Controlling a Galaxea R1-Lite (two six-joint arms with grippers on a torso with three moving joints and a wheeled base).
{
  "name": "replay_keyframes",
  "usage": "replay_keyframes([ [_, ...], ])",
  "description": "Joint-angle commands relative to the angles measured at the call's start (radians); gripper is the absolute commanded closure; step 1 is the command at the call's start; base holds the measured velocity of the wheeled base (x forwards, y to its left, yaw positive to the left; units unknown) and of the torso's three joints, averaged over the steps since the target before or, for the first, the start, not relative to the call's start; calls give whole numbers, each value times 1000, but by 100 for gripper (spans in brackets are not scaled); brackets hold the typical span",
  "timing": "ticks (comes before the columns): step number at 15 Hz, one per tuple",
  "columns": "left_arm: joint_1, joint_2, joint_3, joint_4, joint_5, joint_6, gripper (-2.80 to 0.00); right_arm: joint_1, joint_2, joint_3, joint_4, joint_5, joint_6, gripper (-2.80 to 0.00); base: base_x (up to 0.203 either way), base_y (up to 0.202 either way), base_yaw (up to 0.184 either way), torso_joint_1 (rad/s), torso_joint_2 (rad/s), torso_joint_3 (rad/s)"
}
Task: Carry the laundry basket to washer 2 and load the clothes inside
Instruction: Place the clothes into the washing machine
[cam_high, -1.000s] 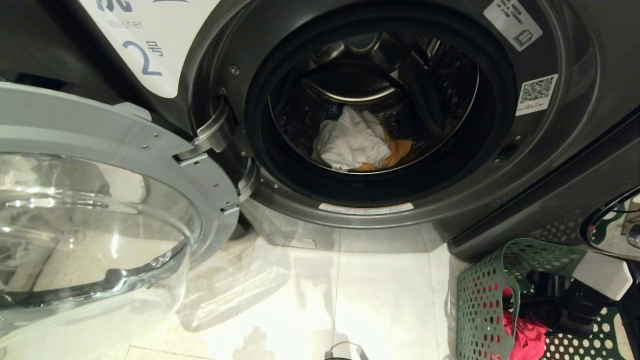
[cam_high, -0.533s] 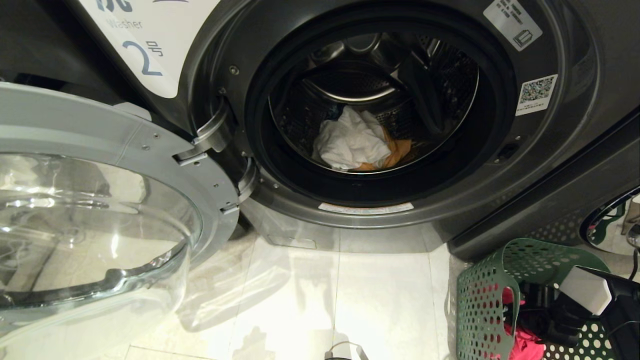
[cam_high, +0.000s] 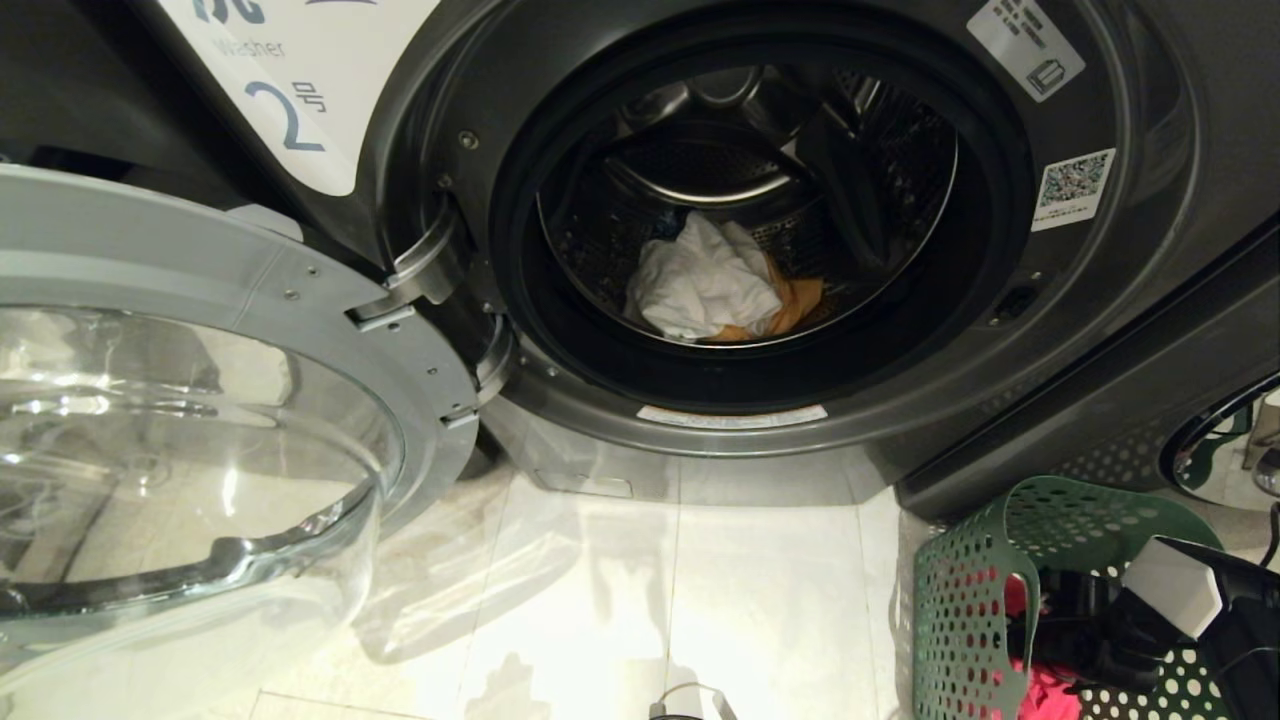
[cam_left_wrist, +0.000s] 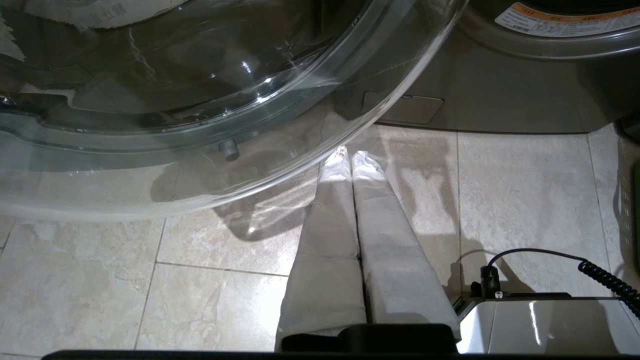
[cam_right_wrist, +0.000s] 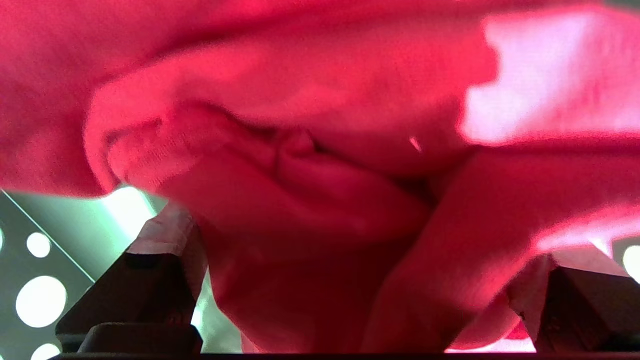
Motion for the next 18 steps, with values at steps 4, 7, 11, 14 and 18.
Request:
replay_keyframes([
  [4,0,0,0,0,0,0,0,-6,1,-27,33,-17,16,0,0,0,0,0,0,0],
  [7,0,0,0,0,0,0,0,-6,-4,-20,33,-26,17,0,0,0,0,0,0,0],
  [11,0,1,0,0,0,0,0,-6,-58,21,34,-34,16,0,0,0,0,0,0,0],
  [14,0,1,0,0,0,0,0,-5,-128,118,39,-35,18,0,0,0,0,0,0,0],
  [18,0,1,0,0,0,0,0,-4,-304,331,38,-32,18,0,0,0,0,0,0,0],
])
